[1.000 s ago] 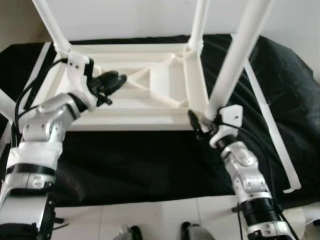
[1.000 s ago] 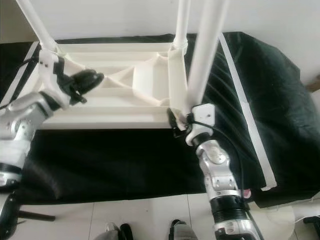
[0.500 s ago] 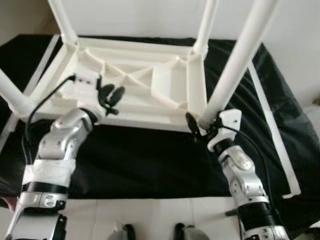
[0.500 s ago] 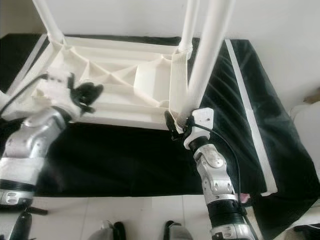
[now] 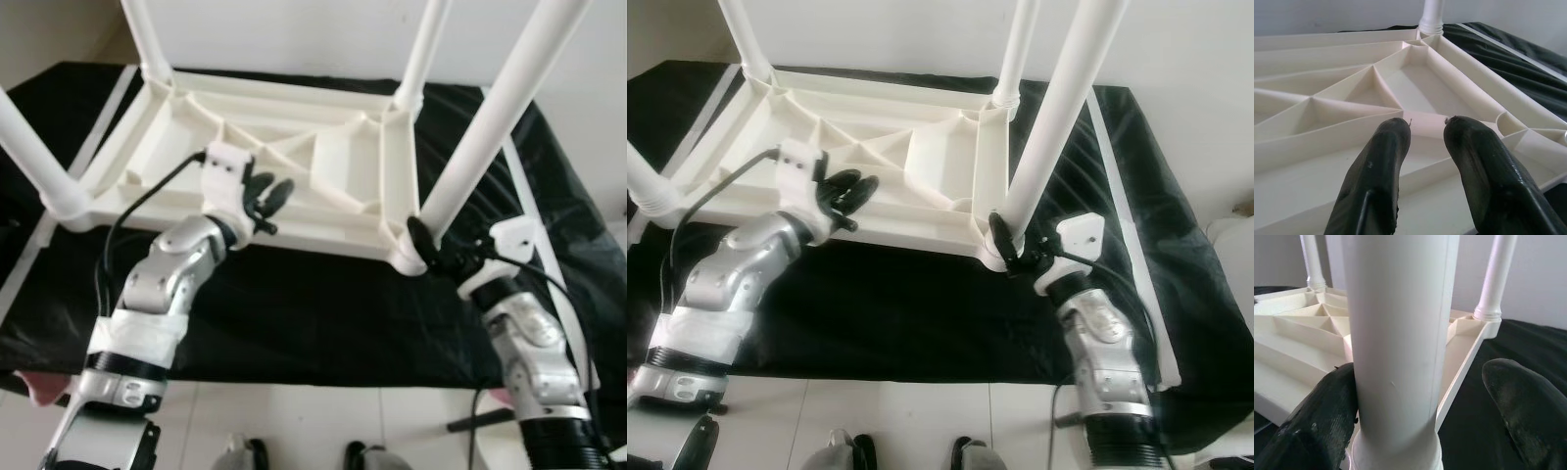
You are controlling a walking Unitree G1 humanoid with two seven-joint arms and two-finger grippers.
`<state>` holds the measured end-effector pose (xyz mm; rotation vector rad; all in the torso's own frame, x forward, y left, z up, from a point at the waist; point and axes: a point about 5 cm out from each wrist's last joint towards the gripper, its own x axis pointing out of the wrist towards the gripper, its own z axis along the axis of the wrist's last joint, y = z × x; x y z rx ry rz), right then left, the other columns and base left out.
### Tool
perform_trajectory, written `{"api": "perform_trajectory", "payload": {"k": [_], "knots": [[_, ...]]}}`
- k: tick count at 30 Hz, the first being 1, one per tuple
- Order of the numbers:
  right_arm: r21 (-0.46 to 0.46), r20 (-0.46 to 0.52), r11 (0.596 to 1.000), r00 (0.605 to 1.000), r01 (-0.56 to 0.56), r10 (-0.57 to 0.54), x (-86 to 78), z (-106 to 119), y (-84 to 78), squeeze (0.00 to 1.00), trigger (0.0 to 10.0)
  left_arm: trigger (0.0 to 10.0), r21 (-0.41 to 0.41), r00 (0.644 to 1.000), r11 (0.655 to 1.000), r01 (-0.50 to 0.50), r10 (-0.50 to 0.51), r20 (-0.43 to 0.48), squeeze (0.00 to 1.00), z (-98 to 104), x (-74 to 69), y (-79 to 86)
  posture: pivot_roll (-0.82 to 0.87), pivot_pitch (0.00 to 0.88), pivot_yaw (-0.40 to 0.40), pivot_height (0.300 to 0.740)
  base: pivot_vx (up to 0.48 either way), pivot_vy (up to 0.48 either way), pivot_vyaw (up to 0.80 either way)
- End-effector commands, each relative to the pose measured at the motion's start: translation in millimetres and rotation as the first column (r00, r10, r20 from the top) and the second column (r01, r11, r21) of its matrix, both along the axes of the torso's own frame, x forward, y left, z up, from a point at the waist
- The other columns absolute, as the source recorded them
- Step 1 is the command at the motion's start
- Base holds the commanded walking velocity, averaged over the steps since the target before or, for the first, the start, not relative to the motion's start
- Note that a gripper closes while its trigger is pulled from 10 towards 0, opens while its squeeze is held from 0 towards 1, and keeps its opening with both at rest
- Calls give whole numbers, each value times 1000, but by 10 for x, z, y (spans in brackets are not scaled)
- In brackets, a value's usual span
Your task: Building children table
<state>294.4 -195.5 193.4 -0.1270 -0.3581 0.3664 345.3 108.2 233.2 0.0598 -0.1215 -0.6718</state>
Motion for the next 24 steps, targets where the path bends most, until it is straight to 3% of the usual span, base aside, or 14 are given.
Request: {"api": "perform_trajectory", "payload": {"k": [1,5,7,10,13,16,18,19,21,24], "knots": [[0,2,1000,1000,5,-5,-7,17,-40,0,10000,10000,-1,999,999,46,-46,-2,0,-19,0,10,-120,104,15,740,0,0,0],[0,-8,1000,1000,-17,17,-4,9,-4,0,10000,10000,5,999,999,54,-54,-4,0,-28,-27,23,-126,93,14,740,0,0,0],[-19,-28,999,999,-48,47,10,-26,54,0,10000,10000,63,985,984,168,-170,32,0,-47,-161,-121,-130,86,20,740,0,0,0],[-21,-26,997,997,-76,76,41,0,122,0,10000,10000,115,938,933,340,-345,21,0,-69,-361,-297,-151,93,26,740,0,0,0],[-36,-26,997,997,-72,71,61,-4,137,0,10000,10000,136,921,912,388,-389,-17,0,-145,-414,-315,-153,96,28,740,0,0,0],[-31,-22,997,997,-77,77,71,17,157,0,10000,10000,142,953,943,302,-302,-22,0,-186,-309,-246,-161,100,39,740,0,0,0],[-24,-17,997,997,-80,79,77,24,170,0,10000,10000,86,990,987,136,-133,-34,0,-192,-129,-98,-160,95,43,740,0,0,0],[-24,-17,997,997,-80,79,77,24,170,0,10000,10000,86,990,987,136,-133,-34,0,-192,-129,-98,-160,95,43,740,0,0,0],[-8,-12,998,998,-69,69,79,15,189,0,10000,10000,-15,996,998,-65,64,-66,0,-190,8,103,-164,101,64,740,0,0,0],[4,-7,998,998,-64,64,79,14,213,0,10000,10000,-79,986,984,-159,153,-70,0,-171,23,176,-170,101,78,740,0,0,0]]}}
